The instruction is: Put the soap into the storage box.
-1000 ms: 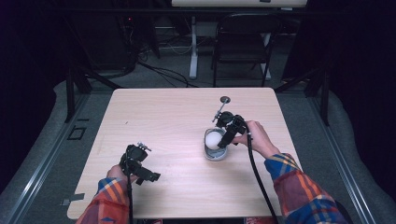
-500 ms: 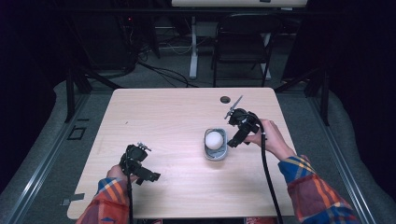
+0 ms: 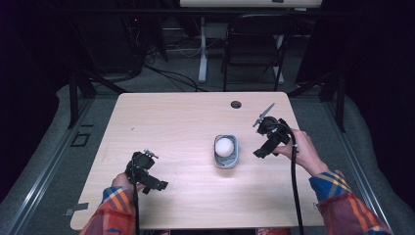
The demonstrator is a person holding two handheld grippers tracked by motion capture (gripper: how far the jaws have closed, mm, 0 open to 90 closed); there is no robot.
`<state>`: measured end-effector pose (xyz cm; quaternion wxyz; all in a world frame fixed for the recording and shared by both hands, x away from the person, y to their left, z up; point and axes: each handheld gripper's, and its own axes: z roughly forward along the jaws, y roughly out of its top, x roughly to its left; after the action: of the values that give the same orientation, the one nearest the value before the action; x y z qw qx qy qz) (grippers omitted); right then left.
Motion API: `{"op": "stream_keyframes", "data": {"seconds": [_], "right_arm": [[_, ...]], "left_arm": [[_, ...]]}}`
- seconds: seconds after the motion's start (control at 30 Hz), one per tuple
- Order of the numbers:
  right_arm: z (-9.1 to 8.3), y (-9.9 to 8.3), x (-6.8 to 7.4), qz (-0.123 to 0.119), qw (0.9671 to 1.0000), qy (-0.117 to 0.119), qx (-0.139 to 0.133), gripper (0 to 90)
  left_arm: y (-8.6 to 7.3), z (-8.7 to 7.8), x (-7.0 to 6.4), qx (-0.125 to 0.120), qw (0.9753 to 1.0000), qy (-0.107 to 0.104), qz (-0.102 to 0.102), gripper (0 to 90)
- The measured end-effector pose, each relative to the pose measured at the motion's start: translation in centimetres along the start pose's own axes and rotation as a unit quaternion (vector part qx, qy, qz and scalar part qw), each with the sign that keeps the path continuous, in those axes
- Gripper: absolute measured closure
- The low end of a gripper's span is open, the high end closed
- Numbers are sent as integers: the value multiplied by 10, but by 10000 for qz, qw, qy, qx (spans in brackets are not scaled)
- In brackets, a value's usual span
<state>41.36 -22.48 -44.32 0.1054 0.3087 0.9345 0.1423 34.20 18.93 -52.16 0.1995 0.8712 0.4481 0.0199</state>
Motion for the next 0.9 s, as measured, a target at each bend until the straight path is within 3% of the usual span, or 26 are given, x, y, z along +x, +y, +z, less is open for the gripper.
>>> {"op": "stream_keyframes", "data": {"seconds": [0.47,0.77,0.9], "right_arm": [[-8,-47,-14,503,9987,-84,38,5],[0,-81,-17,863,9962,-44,87,5],[8,-94,-15,873,9960,-43,182,5]], "left_arm": [[0,0,0,-6,10000,-3,-9,1],[0,0,0,-2,10000,-12,-17,1],[0,0,0,1,10000,-7,-31,1]]}}
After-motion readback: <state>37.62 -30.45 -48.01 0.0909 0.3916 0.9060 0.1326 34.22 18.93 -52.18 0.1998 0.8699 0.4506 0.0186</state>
